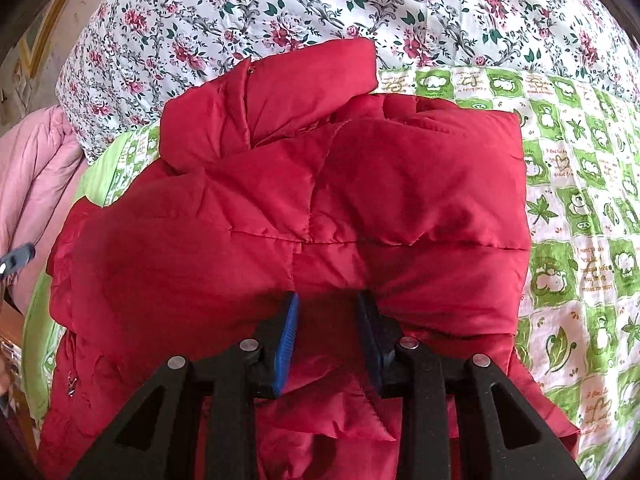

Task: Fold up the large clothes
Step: 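Lay the sleeve on the jacket and open the right tool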

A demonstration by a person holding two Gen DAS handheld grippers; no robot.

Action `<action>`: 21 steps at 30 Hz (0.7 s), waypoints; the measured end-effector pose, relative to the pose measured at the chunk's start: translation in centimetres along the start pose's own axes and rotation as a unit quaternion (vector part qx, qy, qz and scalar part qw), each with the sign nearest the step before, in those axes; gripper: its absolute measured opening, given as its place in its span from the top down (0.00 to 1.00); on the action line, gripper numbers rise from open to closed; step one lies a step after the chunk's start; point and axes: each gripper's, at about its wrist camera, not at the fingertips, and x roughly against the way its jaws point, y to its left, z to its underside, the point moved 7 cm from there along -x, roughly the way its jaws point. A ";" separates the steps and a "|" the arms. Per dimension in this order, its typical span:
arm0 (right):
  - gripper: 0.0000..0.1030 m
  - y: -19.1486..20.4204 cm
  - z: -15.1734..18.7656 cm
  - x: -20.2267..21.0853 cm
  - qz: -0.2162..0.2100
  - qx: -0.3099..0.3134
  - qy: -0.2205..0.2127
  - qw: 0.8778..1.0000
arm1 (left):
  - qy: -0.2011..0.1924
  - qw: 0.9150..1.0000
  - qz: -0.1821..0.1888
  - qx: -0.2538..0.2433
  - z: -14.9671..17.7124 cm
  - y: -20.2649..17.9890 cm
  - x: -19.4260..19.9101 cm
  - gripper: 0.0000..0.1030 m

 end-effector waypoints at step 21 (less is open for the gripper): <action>0.61 -4.5 -2.6 -1.0 0.065 -0.006 -0.008 0.998 | 0.060 0.998 -0.015 0.002 3.3 1.7 -10.0 0.70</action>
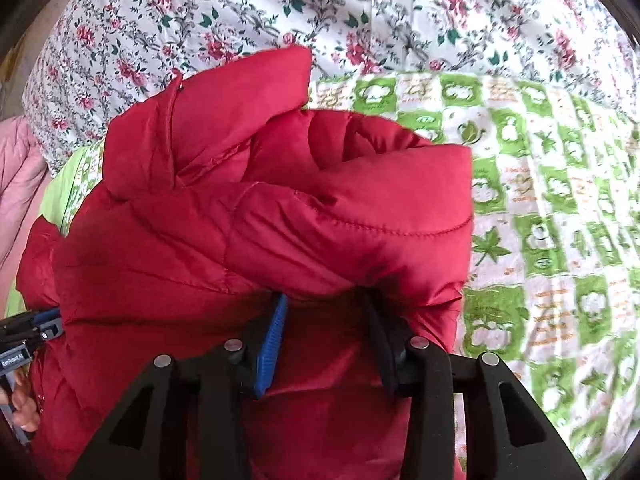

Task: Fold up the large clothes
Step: 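Lay the sleeve on the jacket and open the right tool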

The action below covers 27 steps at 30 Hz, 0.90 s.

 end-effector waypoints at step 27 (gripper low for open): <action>0.57 6.5 2.6 4.0 -0.063 0.048 -0.009 0.997 | -0.043 0.998 0.003 0.047 1.5 1.6 6.1 0.70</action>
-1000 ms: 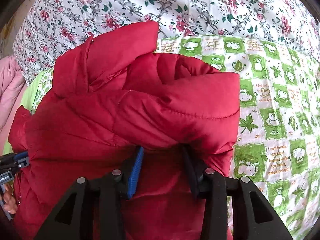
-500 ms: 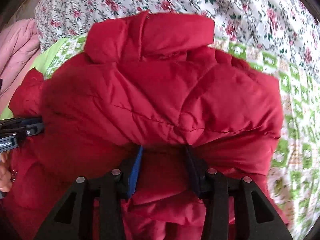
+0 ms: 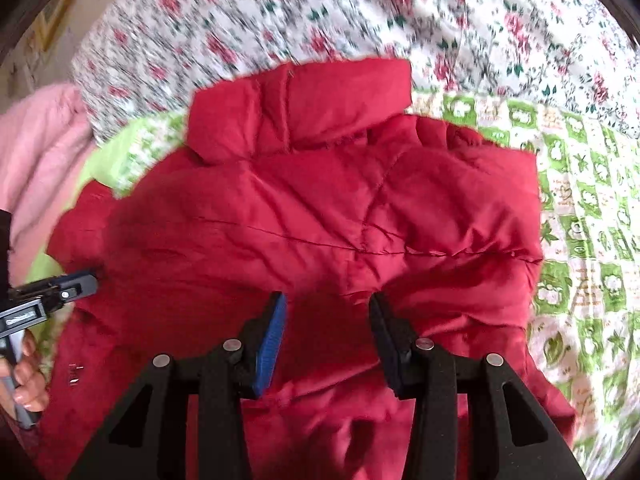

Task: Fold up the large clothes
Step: 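Lay the sleeve on the jacket and open the right tool, then grasp the other red sleeve cuff with the left tool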

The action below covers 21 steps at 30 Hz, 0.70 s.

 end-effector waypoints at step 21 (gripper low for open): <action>0.53 8.7 5.6 7.7 -0.100 0.063 0.003 0.993 | -0.079 0.949 -0.075 0.296 3.5 23.5 8.3 0.60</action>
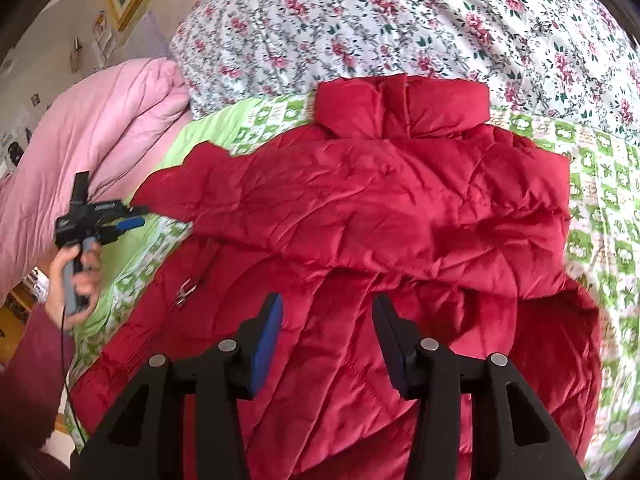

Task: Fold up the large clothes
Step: 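Grasp the other red sleeve cuff with the left tool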

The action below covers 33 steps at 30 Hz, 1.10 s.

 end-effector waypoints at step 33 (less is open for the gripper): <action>0.53 -1.2 3.3 1.9 -0.008 -0.052 -0.004 0.999 | -0.078 0.991 0.017 0.110 -8.9 6.0 -3.4 0.93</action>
